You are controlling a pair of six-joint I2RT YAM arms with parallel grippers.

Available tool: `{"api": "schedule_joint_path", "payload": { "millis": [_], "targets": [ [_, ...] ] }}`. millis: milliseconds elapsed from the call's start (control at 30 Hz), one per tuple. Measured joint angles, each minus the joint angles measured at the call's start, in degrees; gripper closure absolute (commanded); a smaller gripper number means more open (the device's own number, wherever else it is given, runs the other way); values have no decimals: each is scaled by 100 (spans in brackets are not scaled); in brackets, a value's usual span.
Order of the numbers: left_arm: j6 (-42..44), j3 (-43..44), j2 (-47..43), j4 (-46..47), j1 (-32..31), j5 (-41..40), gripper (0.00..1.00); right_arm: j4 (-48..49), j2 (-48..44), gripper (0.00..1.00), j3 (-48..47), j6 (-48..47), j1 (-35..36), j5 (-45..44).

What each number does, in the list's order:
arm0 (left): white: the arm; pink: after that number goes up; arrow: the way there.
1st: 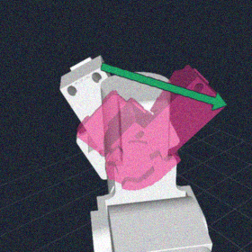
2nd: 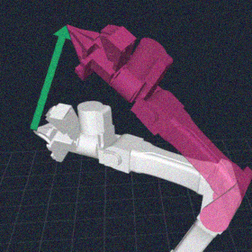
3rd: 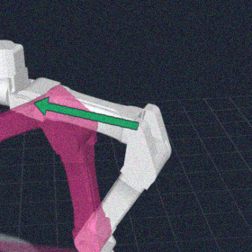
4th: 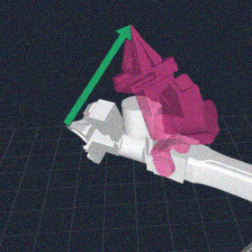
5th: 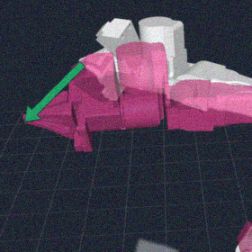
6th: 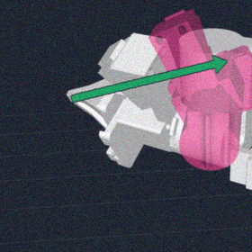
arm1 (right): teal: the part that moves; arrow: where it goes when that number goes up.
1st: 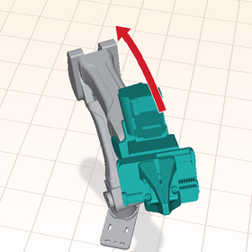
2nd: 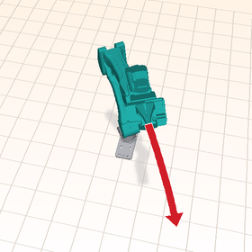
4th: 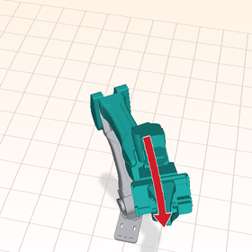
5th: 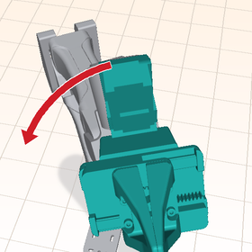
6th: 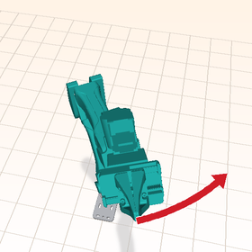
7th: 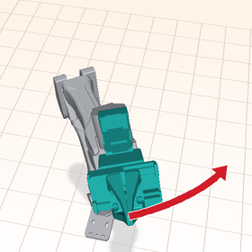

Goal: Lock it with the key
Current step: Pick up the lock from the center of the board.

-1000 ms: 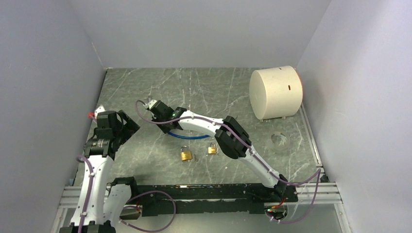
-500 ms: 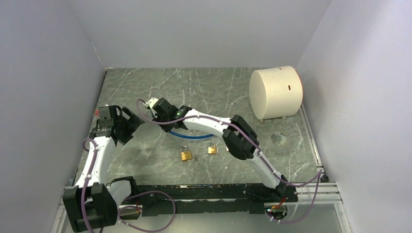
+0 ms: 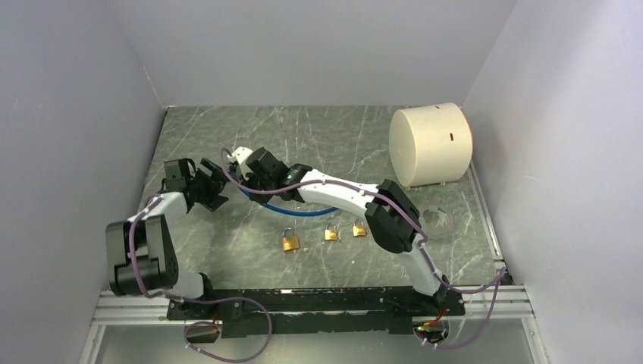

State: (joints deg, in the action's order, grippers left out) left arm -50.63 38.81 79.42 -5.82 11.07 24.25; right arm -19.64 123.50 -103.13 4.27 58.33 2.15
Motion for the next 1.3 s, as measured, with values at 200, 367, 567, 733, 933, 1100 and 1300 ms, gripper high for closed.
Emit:
{"api": "schedule_joint_path", "payload": {
  "millis": [200, 367, 567, 733, 933, 1100, 1300],
  "targets": [
    [-619, -2, 855, 1056, 11, 503, 18, 48, -63, 100, 321, 52, 0, 186],
    [-938, 52, 1279, 1672, 20, 651, 30, 153, -166, 100, 496, 96, 0, 313],
    [-1215, 109, 1869, 2162, 22, 743, 45, 240, -291, 100, 599, 131, 0, 393],
    [-1370, 157, 2024, 2481, 26, 802, 55, 321, -363, 100, 656, 133, 0, 446],
    [-1550, 264, 2308, 2955, 26, 953, 73, 367, -363, 100, 732, 133, 0, 485],
    [-1766, 155, 2374, 3469, 26, 1104, 92, 374, -363, 100, 732, 136, -4, 485],
    [-1814, 68, 2345, 3794, 31, 1204, 95, 334, -363, 100, 730, 160, -4, 415]
  ]
}}
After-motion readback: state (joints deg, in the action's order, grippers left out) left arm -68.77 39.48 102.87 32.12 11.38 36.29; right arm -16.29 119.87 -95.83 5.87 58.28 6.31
